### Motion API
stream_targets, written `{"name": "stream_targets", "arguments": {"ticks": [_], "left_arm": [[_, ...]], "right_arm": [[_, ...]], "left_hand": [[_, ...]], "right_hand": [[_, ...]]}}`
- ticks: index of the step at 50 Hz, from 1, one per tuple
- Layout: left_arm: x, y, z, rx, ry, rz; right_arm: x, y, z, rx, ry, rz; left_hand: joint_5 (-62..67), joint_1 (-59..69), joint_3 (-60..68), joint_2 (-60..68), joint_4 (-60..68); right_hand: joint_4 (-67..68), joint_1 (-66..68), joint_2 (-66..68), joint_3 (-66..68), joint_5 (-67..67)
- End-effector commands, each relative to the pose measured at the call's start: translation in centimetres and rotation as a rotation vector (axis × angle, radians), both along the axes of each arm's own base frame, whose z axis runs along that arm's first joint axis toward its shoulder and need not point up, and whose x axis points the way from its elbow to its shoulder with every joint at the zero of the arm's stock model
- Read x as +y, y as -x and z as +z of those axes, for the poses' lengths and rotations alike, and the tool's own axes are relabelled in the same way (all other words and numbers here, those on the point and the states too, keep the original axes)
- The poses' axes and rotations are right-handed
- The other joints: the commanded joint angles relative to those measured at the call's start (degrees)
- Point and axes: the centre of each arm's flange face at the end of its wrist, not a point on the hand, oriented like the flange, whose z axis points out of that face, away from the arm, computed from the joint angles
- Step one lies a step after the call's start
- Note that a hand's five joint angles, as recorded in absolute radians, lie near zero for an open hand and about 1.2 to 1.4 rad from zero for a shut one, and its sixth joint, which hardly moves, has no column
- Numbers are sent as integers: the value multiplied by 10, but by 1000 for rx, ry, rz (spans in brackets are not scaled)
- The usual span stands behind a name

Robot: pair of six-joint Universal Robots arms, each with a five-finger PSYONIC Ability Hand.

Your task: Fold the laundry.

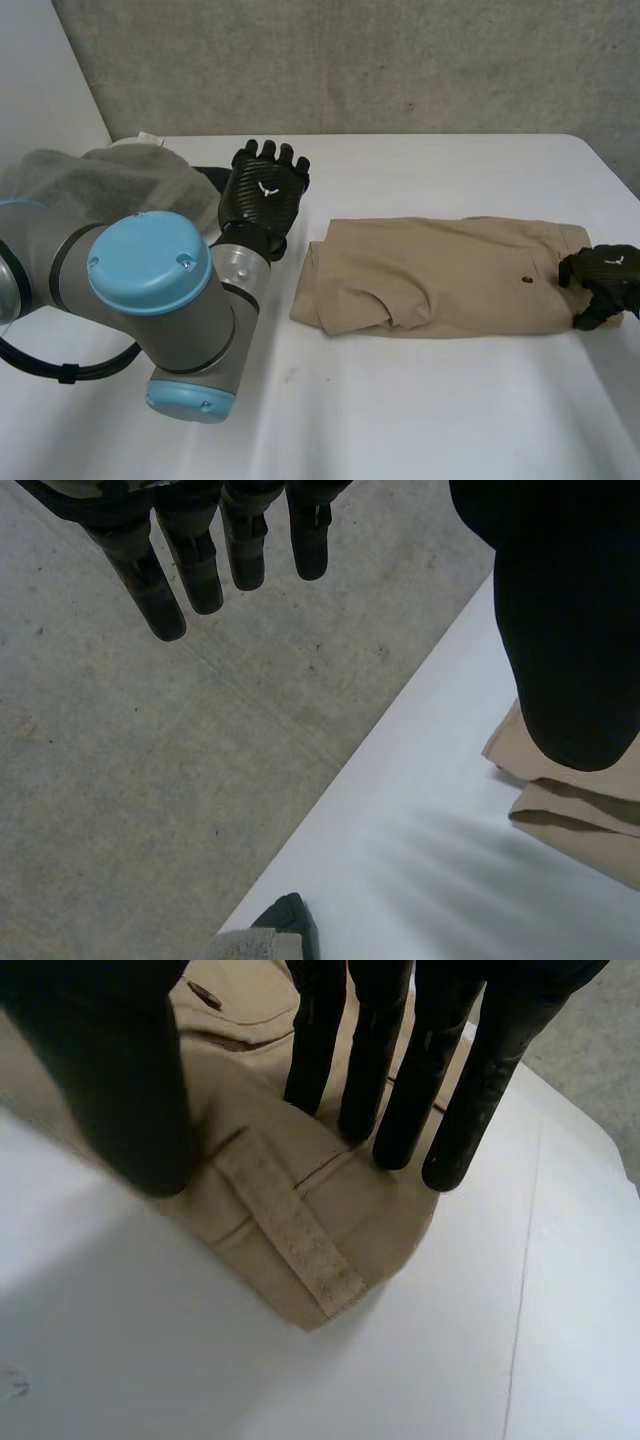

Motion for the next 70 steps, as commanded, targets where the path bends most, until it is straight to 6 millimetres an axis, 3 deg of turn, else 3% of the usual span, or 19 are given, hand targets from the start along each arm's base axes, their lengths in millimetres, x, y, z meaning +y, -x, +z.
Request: {"name": "stream_targets", "arguments": {"ticks": [1, 7, 14, 19, 20, 23, 24, 27, 30, 37, 40, 42, 45, 52, 57, 60, 61, 64, 70], "left_arm": [[1, -1, -3, -5, -7, 0], [2, -2, -5, -11, -14, 0], [4, -2, -3, -8, -11, -1], [3, -6, -1, -8, -11, 6], [3, -8, 1, -6, -8, 11], [4, -12, 3, -6, -8, 17], [4, -15, 2, -9, -12, 20], [6, -17, 0, -15, -20, 23], [9, -21, 0, -18, -24, 25], [3, -32, -2, -25, -32, 57], [0, -35, 0, -21, -31, 68], [-1, -36, 2, -18, -27, 72], [-4, -38, 4, -16, -22, 78], [-17, -33, 27, 37, 46, 91], [-24, -21, 46, 107, 79, 65], [-21, -2, 45, 145, 58, -18], [-15, 17, 41, 155, 31, -109], [-12, 30, 34, 152, -2, -171], [-23, 63, 0, 137, -149, -278]], "right_arm": [[-8, 2, -3, 24, 17, 2], [-13, 2, 10, 54, 68, 8], [-22, -10, 52, 205, 233, 76], [-3, -78, 76, 280, 371, 289], [6, -102, 80, 298, 411, 364], [22, -134, 85, 327, 468, 475], [34, -154, 82, 347, 497, 555], [53, -184, 69, 380, 522, 672], [90, -228, 45, 414, 554, 874], [133, -260, 0, 389, 488, 1068], [137, -263, -1, 377, 479, 1073], [141, -265, 7, 334, 474, 1069], [137, -264, 26, 225, 438, 1006], [124, -250, 101, -185, 332, 774], [72, -207, 134, -440, 248, 456], [54, -188, 133, -483, 214, 337], [47, -178, 131, -490, 190, 273], [34, -166, 124, -470, 154, 187], [21, -169, 97, -442, 36, 150]], "left_hand": [[-25, -8, -20, -15, -16], [-25, -8, -20, -15, -16], [-25, -8, -20, -15, -16], [-25, -8, -20, -15, -16], [-25, -8, -20, -15, -16], [-25, -8, -20, -15, -16], [-25, -8, -20, -15, -16], [-25, -8, -20, -15, -16], [-25, -8, -20, -15, -16], [-25, -8, -20, -15, -16], [-25, -8, -20, -15, -16], [-25, -8, -20, -15, -16], [-25, -8, -20, -15, -16], [-25, -8, -20, -15, -16], [-25, -8, -20, -15, -16], [-25, -8, -20, -15, -16], [-25, -8, -19, -15, -16], [-23, -6, -18, -13, -14], [-18, -1, -13, -8, -9]], "right_hand": [[443, 492, 441, 443, 453], [443, 492, 441, 443, 453], [443, 492, 441, 443, 453], [443, 492, 441, 443, 453], [443, 492, 441, 443, 453], [443, 492, 441, 443, 453], [443, 492, 441, 443, 453], [443, 492, 441, 443, 453], [443, 492, 441, 443, 453], [443, 492, 441, 443, 453], [427, 476, 425, 427, 437], [53, 102, 51, 53, 63], [-223, -174, -226, -224, -213], [-257, -208, -259, -257, -247], [-257, -208, -259, -257, -247], [-257, -208, -259, -257, -247], [-257, -208, -259, -257, -247], [-257, -208, -259, -257, -247], [-257, -208, -259, -257, -247]]}}
